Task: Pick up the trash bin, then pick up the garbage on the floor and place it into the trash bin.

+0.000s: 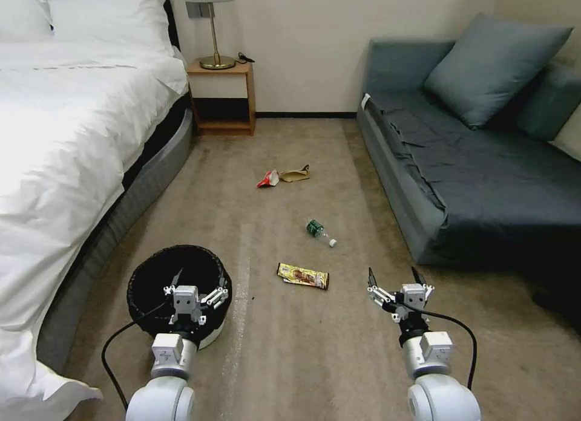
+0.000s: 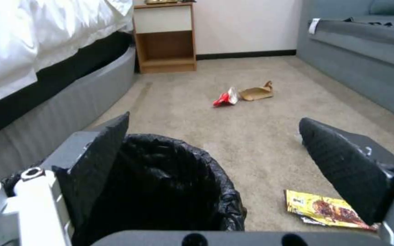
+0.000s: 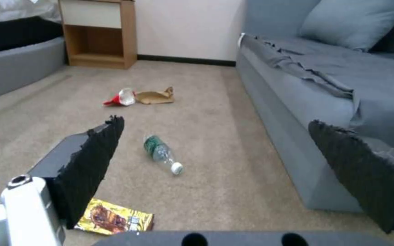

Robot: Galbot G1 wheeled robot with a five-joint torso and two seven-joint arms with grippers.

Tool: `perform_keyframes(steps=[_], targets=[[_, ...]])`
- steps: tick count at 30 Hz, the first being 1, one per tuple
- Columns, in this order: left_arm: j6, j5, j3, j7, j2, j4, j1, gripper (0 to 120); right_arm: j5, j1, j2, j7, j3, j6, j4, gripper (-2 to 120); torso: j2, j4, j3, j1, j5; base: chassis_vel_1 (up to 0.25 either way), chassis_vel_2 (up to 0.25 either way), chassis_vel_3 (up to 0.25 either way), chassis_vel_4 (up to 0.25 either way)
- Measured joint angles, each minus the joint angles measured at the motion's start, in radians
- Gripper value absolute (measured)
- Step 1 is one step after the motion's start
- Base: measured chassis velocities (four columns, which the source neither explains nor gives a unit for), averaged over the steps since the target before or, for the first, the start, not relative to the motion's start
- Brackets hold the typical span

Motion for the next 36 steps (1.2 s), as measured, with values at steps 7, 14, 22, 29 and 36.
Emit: perform_keyframes(steps=[7,14,22,29,36], targets=[[0.000,0.000,0.000,0.000,0.000,0.000,0.000,100,0.000,0.000,0.000,0.000,0.000,0.000,0.000,100,0.000,0.0000,0.000,0.000,0.0000,0.000,0.000,0.000,0.000],[0.000,0.000,0.000,0.000,0.000,0.000,0.000,100,0.000,0.000,0.000,0.000,0.000,0.000,0.000,100,0.000,0.0000,0.000,0.000,0.0000,0.000,0.000,0.000,0.000],[0.000,0.000,0.000,0.000,0.000,0.000,0.000,100,0.000,0.000,0.000,0.000,0.000,0.000,0.000,100,0.000,0.0000,0.000,0.000,0.0000,0.000,0.000,0.000,0.000],[0.000,0.000,0.000,0.000,0.000,0.000,0.000,100,0.000,0.000,0.000,0.000,0.000,0.000,0.000,100,0.000,0.0000,0.000,0.000,0.0000,0.000,0.000,0.000,0.000],[0.000,0.000,0.000,0.000,0.000,0.000,0.000,100,0.000,0.000,0.000,0.000,0.000,0.000,0.000,100,0.000,0.0000,0.000,0.000,0.0000,0.000,0.000,0.000,0.000]])
